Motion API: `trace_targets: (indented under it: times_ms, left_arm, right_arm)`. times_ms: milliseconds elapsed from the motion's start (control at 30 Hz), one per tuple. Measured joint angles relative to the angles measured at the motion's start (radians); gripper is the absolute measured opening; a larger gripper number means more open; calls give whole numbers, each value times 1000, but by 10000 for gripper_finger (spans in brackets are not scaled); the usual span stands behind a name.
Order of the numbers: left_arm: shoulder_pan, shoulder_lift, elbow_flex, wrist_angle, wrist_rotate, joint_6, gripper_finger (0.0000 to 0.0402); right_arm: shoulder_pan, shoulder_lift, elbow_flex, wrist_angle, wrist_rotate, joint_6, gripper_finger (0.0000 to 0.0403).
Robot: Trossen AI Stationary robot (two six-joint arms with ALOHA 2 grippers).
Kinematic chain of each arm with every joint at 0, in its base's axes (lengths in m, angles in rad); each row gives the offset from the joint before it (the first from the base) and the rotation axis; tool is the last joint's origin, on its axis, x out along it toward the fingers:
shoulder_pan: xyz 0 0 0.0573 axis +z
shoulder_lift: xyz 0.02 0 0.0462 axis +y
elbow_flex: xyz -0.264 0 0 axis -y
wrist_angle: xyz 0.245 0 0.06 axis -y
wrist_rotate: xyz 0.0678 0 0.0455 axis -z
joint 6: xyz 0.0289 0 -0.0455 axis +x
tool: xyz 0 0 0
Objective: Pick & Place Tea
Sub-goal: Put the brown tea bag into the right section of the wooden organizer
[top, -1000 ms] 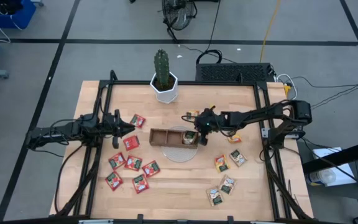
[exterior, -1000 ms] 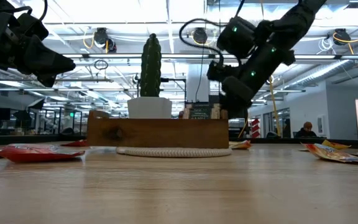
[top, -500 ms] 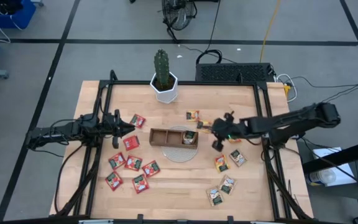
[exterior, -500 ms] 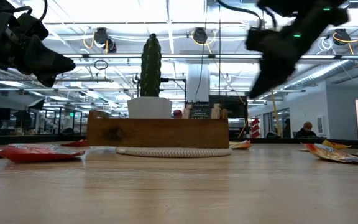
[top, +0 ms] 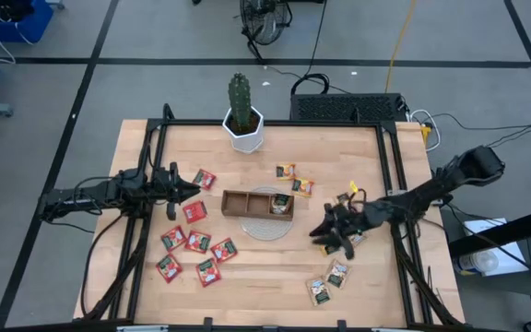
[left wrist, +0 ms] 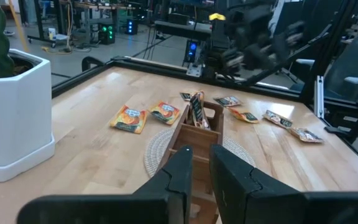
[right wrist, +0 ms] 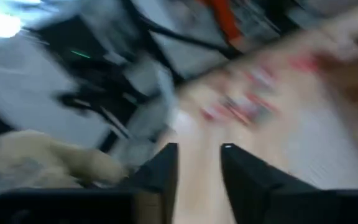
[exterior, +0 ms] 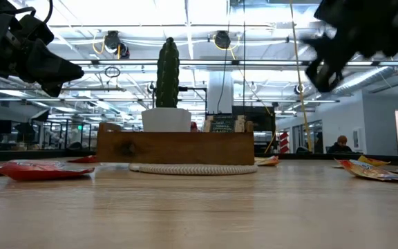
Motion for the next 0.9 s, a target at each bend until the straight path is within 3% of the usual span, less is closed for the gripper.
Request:
trace_targets:
  times_ms: [133, 233, 333, 433, 533, 633, 733, 900]
  left_arm:
    - [0, 0, 0, 0, 0, 0, 58]
    - [0, 0, 0, 0, 0, 0, 58]
    - [0, 0, 0, 0, 0, 0, 58]
    - [0, 0, 0, 0, 0, 0, 58]
    - [0, 0, 0, 0, 0, 0, 58]
    - [0, 0, 0, 0, 0, 0, 58]
    - [0, 0, 0, 0, 0, 0, 58]
    - [0, 0, 0, 0, 0, 0, 58]
  right_arm:
    - [114, 94, 74, 211, -4, -186, 195]
    - [180, 149, 226, 29, 9, -260, 233]
    - [211, 185, 459, -545, 129, -192, 244]
    - [217, 242, 701, -1242, 254, 42, 240]
    - [201, 291, 827, -1722, 240, 343, 233]
    - [176, 294, 833, -1972, 105, 574, 228]
    - [173, 263, 765, -2115, 47, 685, 227]
    - [157, 123, 563, -2030, 23, 776, 227]
